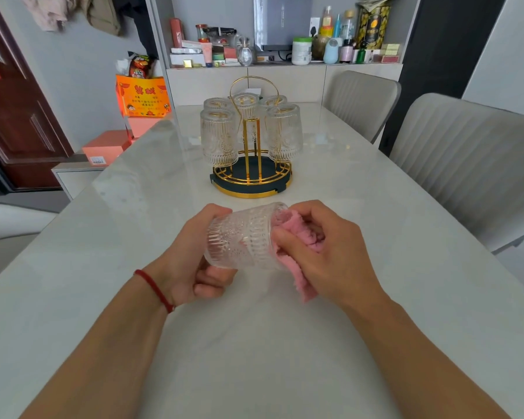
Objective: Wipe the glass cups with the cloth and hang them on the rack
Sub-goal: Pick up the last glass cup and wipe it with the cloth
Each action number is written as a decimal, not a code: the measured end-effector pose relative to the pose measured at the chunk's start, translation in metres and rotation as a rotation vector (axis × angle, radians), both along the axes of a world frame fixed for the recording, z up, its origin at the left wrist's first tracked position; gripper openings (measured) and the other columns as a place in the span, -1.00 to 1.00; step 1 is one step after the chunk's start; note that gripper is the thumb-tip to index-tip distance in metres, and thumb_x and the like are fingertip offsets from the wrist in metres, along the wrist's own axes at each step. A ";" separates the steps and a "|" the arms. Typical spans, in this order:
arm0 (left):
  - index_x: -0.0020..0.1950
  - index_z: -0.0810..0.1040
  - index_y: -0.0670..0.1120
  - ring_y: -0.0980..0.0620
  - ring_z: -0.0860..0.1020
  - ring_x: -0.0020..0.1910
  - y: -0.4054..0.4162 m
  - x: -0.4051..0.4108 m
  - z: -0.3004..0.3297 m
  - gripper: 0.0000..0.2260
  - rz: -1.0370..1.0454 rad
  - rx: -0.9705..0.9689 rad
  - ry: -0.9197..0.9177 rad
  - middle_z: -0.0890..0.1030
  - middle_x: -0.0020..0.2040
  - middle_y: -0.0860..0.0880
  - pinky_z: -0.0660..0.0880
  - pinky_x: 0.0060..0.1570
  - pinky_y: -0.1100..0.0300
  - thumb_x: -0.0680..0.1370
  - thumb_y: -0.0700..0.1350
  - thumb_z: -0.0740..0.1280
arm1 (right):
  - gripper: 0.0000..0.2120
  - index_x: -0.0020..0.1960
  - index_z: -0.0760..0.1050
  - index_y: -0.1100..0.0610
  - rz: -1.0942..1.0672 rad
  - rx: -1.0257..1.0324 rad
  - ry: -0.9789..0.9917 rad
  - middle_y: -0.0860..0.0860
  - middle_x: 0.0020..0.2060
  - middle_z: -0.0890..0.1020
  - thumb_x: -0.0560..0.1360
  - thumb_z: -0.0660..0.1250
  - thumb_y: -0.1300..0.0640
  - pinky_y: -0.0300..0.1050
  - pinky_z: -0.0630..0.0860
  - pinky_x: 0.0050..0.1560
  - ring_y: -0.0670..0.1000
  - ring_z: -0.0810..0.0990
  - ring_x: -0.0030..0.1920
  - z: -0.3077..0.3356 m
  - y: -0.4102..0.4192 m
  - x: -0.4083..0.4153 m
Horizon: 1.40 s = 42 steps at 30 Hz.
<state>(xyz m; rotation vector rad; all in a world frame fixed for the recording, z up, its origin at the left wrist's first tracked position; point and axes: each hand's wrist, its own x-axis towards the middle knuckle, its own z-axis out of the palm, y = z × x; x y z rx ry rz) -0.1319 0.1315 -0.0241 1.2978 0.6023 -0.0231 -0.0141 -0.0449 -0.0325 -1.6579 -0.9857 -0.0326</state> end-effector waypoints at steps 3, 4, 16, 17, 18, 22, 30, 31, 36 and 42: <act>-0.27 0.13 -0.01 0.07 0.02 -0.56 0.000 -0.002 0.002 -0.66 -0.083 -0.025 0.037 0.08 -0.47 -0.01 0.07 -0.55 0.44 0.53 0.21 0.08 | -0.83 0.01 0.61 -0.01 -0.006 0.023 -0.057 -0.14 -0.20 0.69 0.46 0.54 0.10 -0.33 0.55 -0.12 -0.10 0.66 -0.15 -0.001 0.000 -0.001; -0.28 0.15 0.00 0.07 0.04 -0.57 -0.001 -0.001 0.002 -0.64 -0.083 -0.033 0.033 0.10 -0.47 -0.01 0.08 -0.56 0.43 0.54 0.22 0.08 | -0.83 0.02 0.61 -0.01 -0.013 0.035 -0.046 -0.15 -0.20 0.69 0.46 0.53 0.12 -0.34 0.55 -0.11 -0.11 0.66 -0.14 0.000 0.001 -0.001; -0.33 0.32 -0.01 0.03 0.06 -0.52 -0.009 0.001 -0.004 -0.55 -0.031 0.165 0.043 0.24 -0.46 -0.06 0.06 -0.54 0.36 0.56 0.31 0.09 | -0.73 0.03 0.50 -0.03 0.013 -0.150 0.025 -0.18 -0.14 0.67 0.43 0.55 0.03 -0.28 0.58 -0.15 -0.15 0.65 -0.14 0.003 -0.003 0.005; -0.34 0.31 -0.01 0.03 0.05 -0.52 -0.007 0.001 -0.003 -0.55 -0.089 0.164 0.060 0.23 -0.46 -0.06 0.05 -0.54 0.36 0.55 0.31 0.08 | -0.73 0.03 0.51 -0.02 0.017 -0.141 -0.032 -0.16 -0.13 0.67 0.43 0.55 0.03 -0.24 0.60 -0.13 -0.13 0.65 -0.13 0.004 -0.005 0.006; -0.34 0.29 -0.02 0.02 0.04 -0.52 -0.005 0.000 -0.002 -0.54 -0.135 0.161 0.075 0.21 -0.46 -0.07 0.04 -0.53 0.36 0.55 0.31 0.07 | -0.73 0.04 0.52 -0.01 0.020 -0.123 -0.082 -0.16 -0.13 0.66 0.44 0.55 0.04 -0.20 0.61 -0.11 -0.12 0.66 -0.12 0.004 -0.006 0.006; -0.30 0.31 -0.03 0.02 0.06 -0.54 -0.005 -0.001 -0.004 -0.50 -0.181 0.120 0.071 0.22 -0.45 -0.08 0.07 -0.54 0.37 0.56 0.36 0.03 | -0.80 0.02 0.57 0.04 -0.020 0.022 -0.118 -0.13 -0.15 0.68 0.46 0.54 0.12 -0.20 0.59 -0.08 -0.08 0.66 -0.11 0.003 -0.002 0.002; 0.11 0.51 -0.12 0.02 0.25 -0.47 -0.012 0.006 -0.002 -0.61 -0.007 -0.106 -0.327 0.44 -0.33 -0.12 0.34 -0.48 0.20 0.53 0.19 0.35 | -0.69 -0.06 0.60 -0.06 -0.210 0.133 0.366 -0.15 -0.14 0.72 0.37 0.41 -0.27 0.08 0.70 -0.14 -0.01 0.73 -0.10 -0.007 0.012 0.004; 0.09 0.50 -0.12 0.03 0.26 -0.48 -0.012 0.006 -0.002 -0.63 0.003 -0.092 -0.363 0.43 -0.34 -0.10 0.34 -0.48 0.19 0.50 0.15 0.39 | -0.62 -0.06 0.59 -0.07 -0.205 0.120 0.368 -0.13 -0.14 0.72 0.32 0.35 -0.34 0.12 0.69 -0.11 -0.01 0.73 -0.10 -0.008 0.012 0.004; -0.15 0.67 -0.01 0.06 0.24 -0.42 -0.010 0.006 -0.003 -0.78 0.155 0.059 -0.560 0.40 -0.40 0.02 0.37 -0.42 0.21 0.41 0.12 0.49 | -0.80 0.07 0.60 -0.07 -0.169 0.051 0.154 -0.15 -0.07 0.71 0.47 0.50 0.03 -0.10 0.65 -0.11 -0.13 0.68 -0.13 -0.001 0.001 0.011; 0.17 0.67 0.05 0.08 0.66 0.00 -0.008 0.001 0.002 -0.45 0.479 0.571 -0.556 0.70 0.03 0.01 0.61 -0.06 0.23 0.24 0.23 0.56 | -0.65 0.16 0.62 -0.05 -0.108 0.177 0.290 -0.17 0.02 0.70 0.41 0.58 0.10 -0.14 0.64 0.02 -0.13 0.68 -0.01 0.005 -0.006 0.020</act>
